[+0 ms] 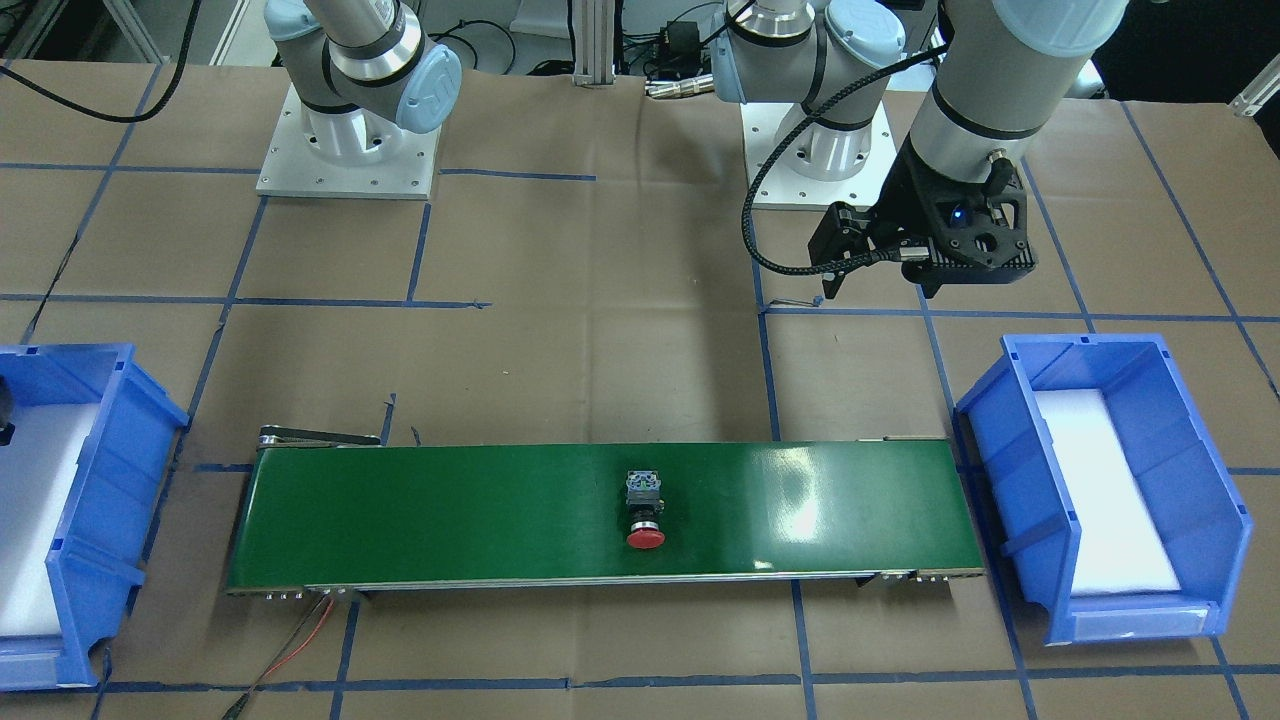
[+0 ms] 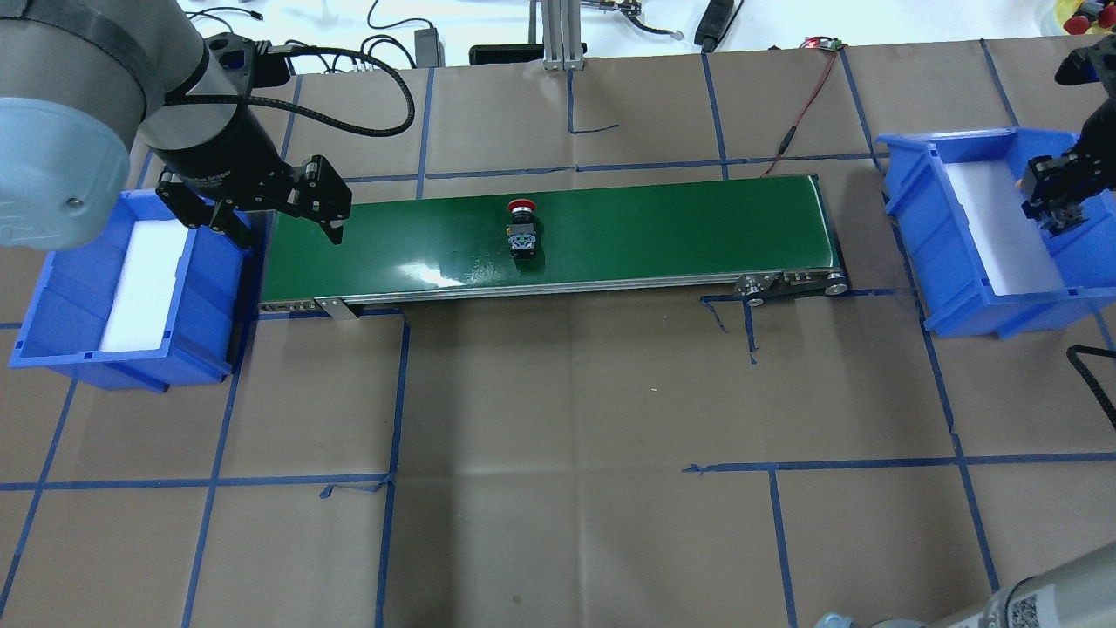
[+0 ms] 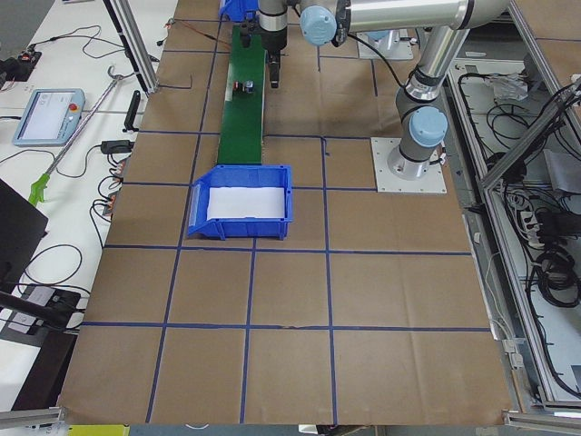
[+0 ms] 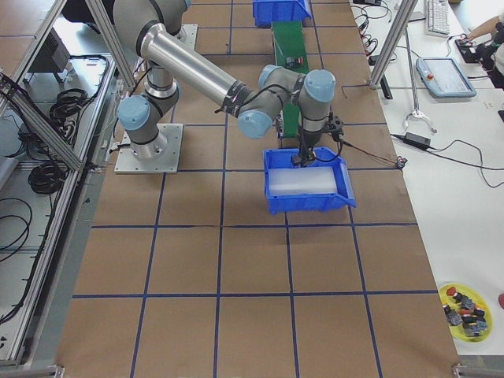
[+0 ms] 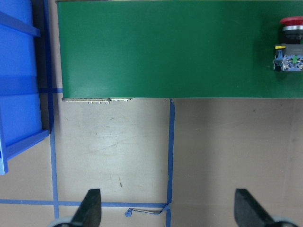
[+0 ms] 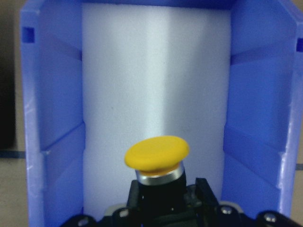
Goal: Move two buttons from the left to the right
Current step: 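Carry the yellow button into the empty blue bin with the right gripper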
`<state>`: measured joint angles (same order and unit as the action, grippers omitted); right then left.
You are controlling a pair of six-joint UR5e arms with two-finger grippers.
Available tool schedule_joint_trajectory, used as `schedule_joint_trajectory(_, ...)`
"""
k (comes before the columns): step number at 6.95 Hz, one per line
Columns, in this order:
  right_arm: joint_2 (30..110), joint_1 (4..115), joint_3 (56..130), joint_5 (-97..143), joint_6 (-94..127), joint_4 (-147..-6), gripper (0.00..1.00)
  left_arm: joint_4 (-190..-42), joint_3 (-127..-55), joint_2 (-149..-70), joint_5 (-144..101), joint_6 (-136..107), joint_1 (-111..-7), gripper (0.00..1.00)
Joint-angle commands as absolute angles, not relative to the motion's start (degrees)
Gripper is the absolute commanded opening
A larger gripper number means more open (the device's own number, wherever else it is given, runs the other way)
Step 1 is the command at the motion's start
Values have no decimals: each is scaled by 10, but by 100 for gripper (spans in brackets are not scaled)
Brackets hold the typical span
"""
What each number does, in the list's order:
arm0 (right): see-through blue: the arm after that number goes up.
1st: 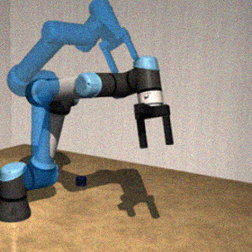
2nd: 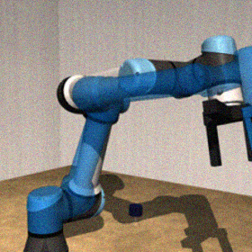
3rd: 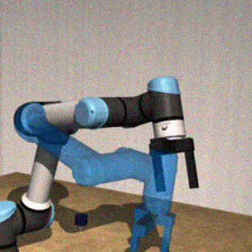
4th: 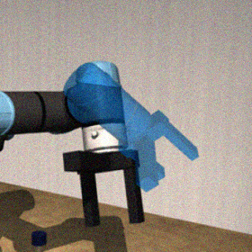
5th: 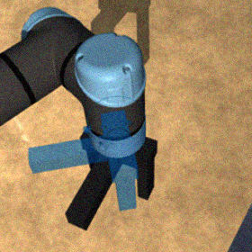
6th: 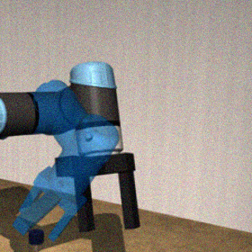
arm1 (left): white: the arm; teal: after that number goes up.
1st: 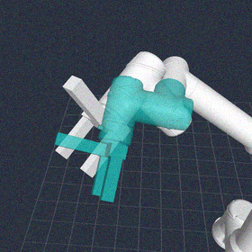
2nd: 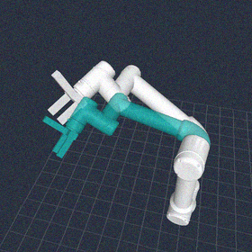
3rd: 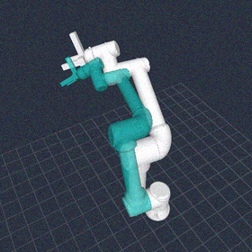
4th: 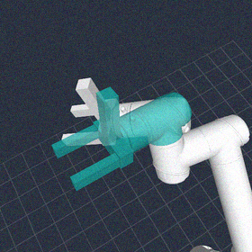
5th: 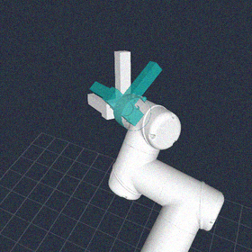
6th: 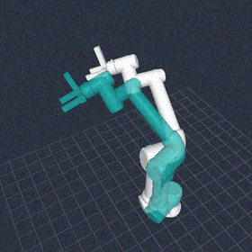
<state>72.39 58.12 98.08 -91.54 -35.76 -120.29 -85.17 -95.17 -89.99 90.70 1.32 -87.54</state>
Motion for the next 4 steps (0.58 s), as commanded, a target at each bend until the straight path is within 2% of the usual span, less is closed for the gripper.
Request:
schedule_joint_trajectory(1, 719, 562, 1068, -901, -356, -1290, 3, -852, -953, -900, 907, 13, -875, 100)
schedule_joint_trajectory(4, 685, 559, 1072, -897, -344, -1299, 5, -852, -954, -898, 907, 13, -875, 100)
